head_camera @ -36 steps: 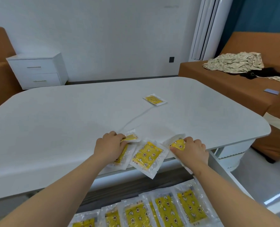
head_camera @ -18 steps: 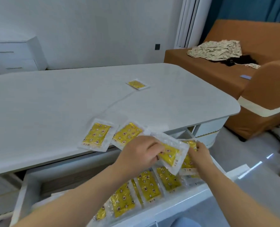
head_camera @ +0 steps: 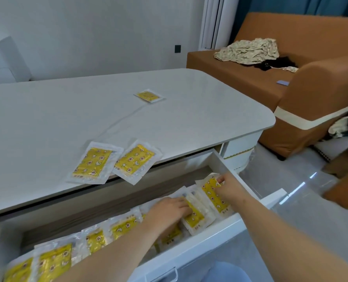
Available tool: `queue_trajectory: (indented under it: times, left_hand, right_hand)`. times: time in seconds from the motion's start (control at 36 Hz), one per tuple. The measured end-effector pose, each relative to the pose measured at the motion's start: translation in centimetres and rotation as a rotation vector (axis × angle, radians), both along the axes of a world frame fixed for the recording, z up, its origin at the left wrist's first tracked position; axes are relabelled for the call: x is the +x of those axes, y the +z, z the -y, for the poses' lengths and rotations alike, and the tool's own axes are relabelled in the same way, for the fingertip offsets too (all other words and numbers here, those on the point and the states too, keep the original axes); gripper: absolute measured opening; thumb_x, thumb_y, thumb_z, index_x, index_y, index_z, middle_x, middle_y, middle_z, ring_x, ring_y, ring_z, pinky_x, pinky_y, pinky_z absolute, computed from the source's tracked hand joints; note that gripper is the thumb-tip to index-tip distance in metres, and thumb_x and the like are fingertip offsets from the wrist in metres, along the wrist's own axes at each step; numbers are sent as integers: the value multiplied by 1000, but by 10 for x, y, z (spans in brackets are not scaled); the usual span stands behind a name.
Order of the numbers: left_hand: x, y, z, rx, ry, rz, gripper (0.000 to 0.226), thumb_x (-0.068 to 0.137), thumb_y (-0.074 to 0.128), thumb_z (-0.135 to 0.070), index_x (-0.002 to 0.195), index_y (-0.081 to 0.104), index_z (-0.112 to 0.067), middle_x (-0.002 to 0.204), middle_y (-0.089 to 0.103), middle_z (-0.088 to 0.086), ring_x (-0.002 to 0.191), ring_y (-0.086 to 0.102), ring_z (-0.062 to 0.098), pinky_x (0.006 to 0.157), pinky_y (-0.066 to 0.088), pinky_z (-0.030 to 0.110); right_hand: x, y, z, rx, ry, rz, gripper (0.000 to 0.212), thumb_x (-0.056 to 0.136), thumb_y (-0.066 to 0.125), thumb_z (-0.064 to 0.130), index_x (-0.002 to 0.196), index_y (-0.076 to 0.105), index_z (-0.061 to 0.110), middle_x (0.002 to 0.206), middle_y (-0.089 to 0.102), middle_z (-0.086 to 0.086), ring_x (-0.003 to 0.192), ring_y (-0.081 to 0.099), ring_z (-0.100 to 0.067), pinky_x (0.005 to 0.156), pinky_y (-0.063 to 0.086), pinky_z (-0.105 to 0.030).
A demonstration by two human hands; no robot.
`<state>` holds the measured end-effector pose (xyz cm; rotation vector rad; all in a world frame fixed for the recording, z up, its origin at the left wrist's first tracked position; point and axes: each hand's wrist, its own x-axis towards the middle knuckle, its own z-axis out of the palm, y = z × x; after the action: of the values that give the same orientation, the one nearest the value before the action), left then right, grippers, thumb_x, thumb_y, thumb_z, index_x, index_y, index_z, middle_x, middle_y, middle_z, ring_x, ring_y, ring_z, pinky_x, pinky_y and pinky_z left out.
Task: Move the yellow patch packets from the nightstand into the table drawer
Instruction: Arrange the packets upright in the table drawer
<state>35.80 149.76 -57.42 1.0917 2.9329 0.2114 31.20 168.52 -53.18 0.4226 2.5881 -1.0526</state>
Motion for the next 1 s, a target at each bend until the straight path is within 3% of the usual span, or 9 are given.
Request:
queue_trajectory:
  times: [0.06,0.11,0.22,0.36,0.5,0.69,0.78,0.89,1.0]
  left_hand:
    - [1,4,-3,-13,-30,98,49,80,43,-3,122,61,-20,129,58,-2,120,53,14,95,47,27]
    - [1,12,-2,-22,33,221,56,85,40,4,135,49,-21,144,44,-3,132,39,16,110,31,29]
    - [-2,17,-6,63,167,247,33,96,37,-20,121,59,-20,129,54,-2,126,43,16,108,33,34]
    - [-3,8,-17,-104,307,444,70,88,38,-63,147,10,-37,159,-3,-4,146,-6,24,116,2,49]
    - [-2,3,-5,-142,296,449,75,87,46,-58,147,5,-40,158,-7,-6,146,-9,22,116,-2,50]
    - [4,19,3,-30,338,328,65,92,46,-47,148,13,-34,158,6,-7,146,2,16,118,3,40]
    - [8,35,7,193,400,142,46,97,40,-35,143,31,-31,146,36,-11,135,33,9,109,27,26]
    - [14,61,14,488,365,-124,30,95,38,-28,112,62,-23,97,69,-12,83,62,0,68,45,12]
    - [14,89,31,745,424,-305,35,91,36,-27,97,67,-13,70,56,-18,63,55,3,53,40,11]
  right_hand:
    - [-3,-2,-4,26,14,20,16,88,49,3,95,41,14,85,51,-8,84,54,-26,66,43,-31]
    - [-7,-3,-9,63,26,34,18,86,54,5,93,40,15,86,52,-7,85,54,-24,67,44,-31]
    - [-11,-4,-16,206,46,22,22,85,52,3,95,37,15,85,48,-5,87,48,-24,72,43,-33]
    - [-12,-9,-12,409,171,70,20,83,47,4,80,44,23,108,59,-10,103,54,-28,91,48,-43]
    - [-11,-11,-8,607,263,82,29,89,46,9,113,56,21,120,55,-6,113,46,-26,95,44,-40]
    - [-5,6,2,445,238,-153,10,85,51,14,91,51,22,102,51,-1,99,50,-22,86,48,-36]
    - [-1,15,10,219,154,-244,5,87,50,16,88,52,21,88,57,0,81,58,-21,71,50,-35]
    - [-4,39,34,3,130,-370,8,92,47,17,94,55,15,78,56,3,68,53,-12,62,45,-29]
    - [-13,65,72,-76,188,-528,14,94,48,17,104,55,13,93,57,2,82,53,-15,65,37,-24]
